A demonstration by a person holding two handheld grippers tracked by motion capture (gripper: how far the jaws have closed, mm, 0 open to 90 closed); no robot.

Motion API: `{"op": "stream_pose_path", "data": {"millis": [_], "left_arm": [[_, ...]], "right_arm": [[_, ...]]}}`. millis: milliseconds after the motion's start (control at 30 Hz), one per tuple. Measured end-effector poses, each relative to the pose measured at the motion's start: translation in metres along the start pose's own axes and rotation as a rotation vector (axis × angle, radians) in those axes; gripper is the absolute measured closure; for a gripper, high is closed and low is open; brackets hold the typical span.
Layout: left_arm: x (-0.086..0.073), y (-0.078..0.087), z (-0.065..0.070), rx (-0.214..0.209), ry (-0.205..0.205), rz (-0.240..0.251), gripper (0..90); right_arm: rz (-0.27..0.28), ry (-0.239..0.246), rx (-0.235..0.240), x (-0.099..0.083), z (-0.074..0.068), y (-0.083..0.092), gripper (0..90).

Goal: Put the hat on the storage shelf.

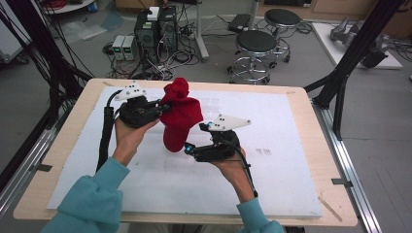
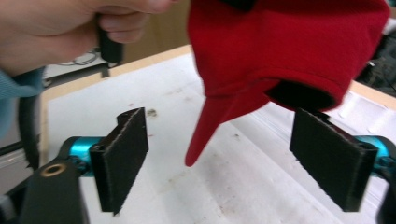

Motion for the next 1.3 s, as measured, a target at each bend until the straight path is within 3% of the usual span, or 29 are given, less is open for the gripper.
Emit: {"op": "stream_pose_path", "data": {"millis": [200,367,433,567,600,667,733,1133,1267,1300], "left_arm": [[0.003,-0.005,0.005,-0.001,0.001,0.018,85.3],[0.006,-0.007,0.010,-0.016,-0.002,0.023,85.2],[0.006,-0.008,0.012,-0.024,-0.005,0.020,85.2],[0.006,-0.008,0.014,-0.022,-0.015,0.023,85.2],[0.006,-0.008,0.014,-0.022,-0.016,0.025,85.3],[0.006,-0.009,0.014,-0.026,-0.018,0.020,85.2],[0.005,-0.009,0.014,-0.030,-0.020,0.018,85.3],[0.005,-0.010,0.014,-0.060,-0.039,0.024,82.9],[0.006,-0.007,0.013,-0.062,-0.042,0.053,61.1],[0.006,-0.007,0.014,-0.076,-0.044,0.059,61.1]], "right_arm": [[-0.024,-0.024,-0.019,-0.001,0.004,-0.008,38.0],[-0.027,-0.051,-0.022,-0.002,0.006,-0.012,48.6],[-0.026,-0.075,-0.006,-0.003,0.008,-0.013,60.0],[-0.030,-0.086,0.002,-0.004,0.009,-0.013,68.7],[-0.035,-0.093,0.023,-0.004,0.010,-0.013,77.1],[-0.038,-0.099,0.024,-0.004,0.010,-0.013,78.9],[-0.037,-0.125,0.060,-0.004,0.011,-0.014,84.1],[-0.037,-0.115,0.071,-0.004,0.011,-0.010,85.5],[-0.027,-0.111,0.053,-0.003,0.011,-0.009,85.6],[-0.027,-0.111,0.053,-0.003,0.011,-0.009,85.6]]}}
Point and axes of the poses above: each handheld gripper's, and its own axes: y roughly backward along the jaws, x roughly out of its top, z roughly to its right, the point moved 2 cm from there along -y, roughly forward along the jaws, and after that the axes turned 2 degrees about x, right-handed, at the moved point
